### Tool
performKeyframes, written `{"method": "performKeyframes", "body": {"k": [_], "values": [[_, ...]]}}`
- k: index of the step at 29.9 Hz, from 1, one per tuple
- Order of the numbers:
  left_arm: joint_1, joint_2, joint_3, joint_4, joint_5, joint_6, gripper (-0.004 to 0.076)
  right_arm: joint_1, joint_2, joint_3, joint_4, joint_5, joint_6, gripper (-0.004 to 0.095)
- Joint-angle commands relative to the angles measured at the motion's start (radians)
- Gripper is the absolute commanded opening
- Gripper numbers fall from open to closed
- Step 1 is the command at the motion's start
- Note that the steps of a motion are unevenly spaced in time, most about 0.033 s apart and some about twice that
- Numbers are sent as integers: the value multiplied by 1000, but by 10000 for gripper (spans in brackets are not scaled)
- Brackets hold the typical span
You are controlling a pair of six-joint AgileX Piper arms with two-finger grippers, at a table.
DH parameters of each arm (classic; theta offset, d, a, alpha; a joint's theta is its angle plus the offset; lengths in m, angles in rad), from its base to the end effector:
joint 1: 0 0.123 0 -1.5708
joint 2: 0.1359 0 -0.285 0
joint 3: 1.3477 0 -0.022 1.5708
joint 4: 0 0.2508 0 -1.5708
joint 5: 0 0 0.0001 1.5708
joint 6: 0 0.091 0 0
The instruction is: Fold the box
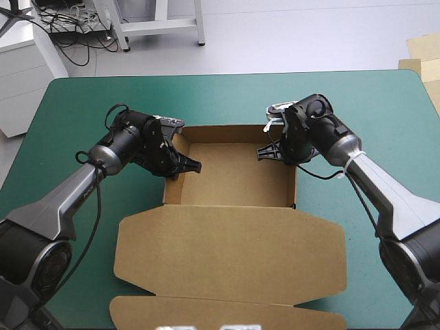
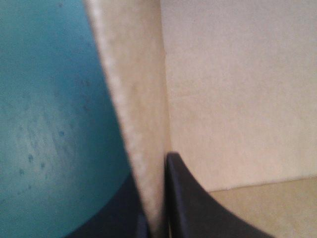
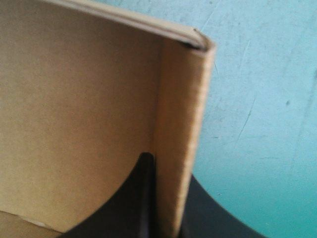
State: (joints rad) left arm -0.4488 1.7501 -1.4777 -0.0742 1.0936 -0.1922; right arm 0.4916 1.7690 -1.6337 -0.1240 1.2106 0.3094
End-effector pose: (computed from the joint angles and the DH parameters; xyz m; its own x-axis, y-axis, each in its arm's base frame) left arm 0.3263 -0.1638 0.2824 -0.9415 0.2049 -0.2674 0.2451 0.9613 -0.1263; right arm 0.3337 0.1667 0.3162 -0.9237 -0.1989 -0.3275 -0.2020 0.9791 -0.0250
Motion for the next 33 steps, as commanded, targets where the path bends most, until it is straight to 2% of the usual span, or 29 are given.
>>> {"method": "performKeyframes", "body": {"k": [1, 10, 12, 14, 19, 21, 23, 25, 29, 33], "values": [[-16, -5, -30, 48, -41, 31, -10, 3, -11, -27, 53, -7, -65, -19], [-14, 13, -30, 74, -55, 50, -8, 3, 80, -27, 106, -3, -87, -15], [-14, 13, -30, 74, -55, 95, 8, 3, 82, -27, 114, -1, -111, 19], [-14, 13, -30, 74, -55, 126, 64, 3, 82, -30, 102, 9, -83, 108], [-14, 13, -30, 74, -63, 126, 277, 3, 82, -70, 50, 32, -41, 467], [-14, 13, -30, 74, -74, 126, 365, 3, 82, -94, 44, 32, -5, 539], [-14, 13, -30, 74, -83, 126, 452, 3, 82, -118, 45, 30, 3, 560], [-14, 13, -32, 74, -88, 126, 501, 3, 82, -143, 41, 41, 4, 560], [-14, 13, -84, 74, -43, 126, 505, 3, 76, -201, 4, 43, 4, 560], [-14, 11, -218, 74, 53, 126, 498, 3, 65, -296, -30, 43, -12, 560]]}}
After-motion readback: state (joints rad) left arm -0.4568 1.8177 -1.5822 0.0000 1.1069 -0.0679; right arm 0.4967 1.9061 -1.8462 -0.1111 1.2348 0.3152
